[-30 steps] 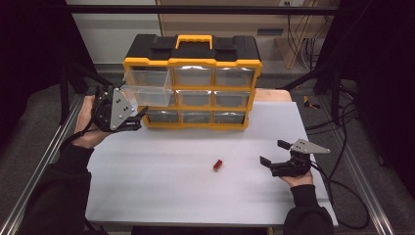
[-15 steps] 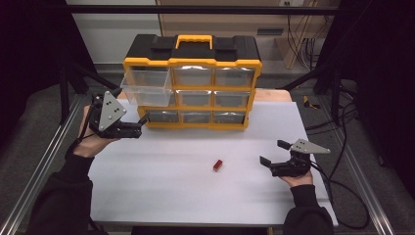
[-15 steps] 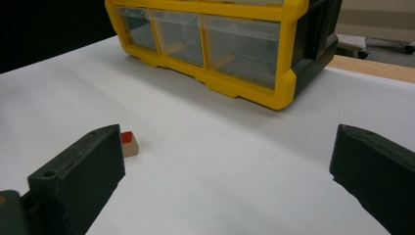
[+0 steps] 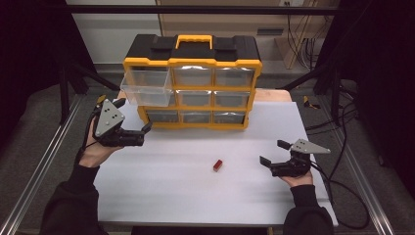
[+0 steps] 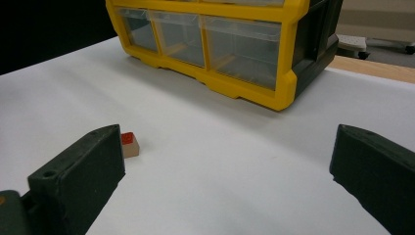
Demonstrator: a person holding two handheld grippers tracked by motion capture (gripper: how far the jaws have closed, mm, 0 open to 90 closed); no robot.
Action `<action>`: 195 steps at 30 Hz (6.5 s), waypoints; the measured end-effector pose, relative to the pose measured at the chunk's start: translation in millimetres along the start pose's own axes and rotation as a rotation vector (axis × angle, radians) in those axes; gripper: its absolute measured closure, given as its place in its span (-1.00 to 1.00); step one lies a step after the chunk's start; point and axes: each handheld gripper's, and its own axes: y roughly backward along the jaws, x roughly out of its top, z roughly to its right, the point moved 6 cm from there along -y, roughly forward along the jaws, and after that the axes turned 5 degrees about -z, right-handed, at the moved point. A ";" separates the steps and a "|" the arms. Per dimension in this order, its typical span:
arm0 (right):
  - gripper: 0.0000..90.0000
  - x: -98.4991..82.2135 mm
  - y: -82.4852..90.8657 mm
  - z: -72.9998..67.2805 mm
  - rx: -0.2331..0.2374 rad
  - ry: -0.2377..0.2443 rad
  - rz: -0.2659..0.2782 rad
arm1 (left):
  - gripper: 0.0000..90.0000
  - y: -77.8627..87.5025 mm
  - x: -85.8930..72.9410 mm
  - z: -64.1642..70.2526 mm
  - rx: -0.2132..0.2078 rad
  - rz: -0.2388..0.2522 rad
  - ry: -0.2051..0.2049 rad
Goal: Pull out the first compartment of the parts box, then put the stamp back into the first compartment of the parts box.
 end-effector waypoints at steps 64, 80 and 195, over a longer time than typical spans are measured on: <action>-0.99 -1.6 -1.9 -1.4 0.009 0.004 -0.013 | -0.98 -44.3 -53.2 74.0 -0.232 -0.067 0.172; -0.99 -1.9 -2.2 -1.3 0.009 0.004 -0.014 | -0.98 -54.8 -58.0 89.8 -0.280 -0.092 0.181; -0.99 -3.0 -3.2 -2.1 0.018 0.000 -0.015 | -0.40 -145.3 -84.0 216.7 -0.460 -0.401 0.161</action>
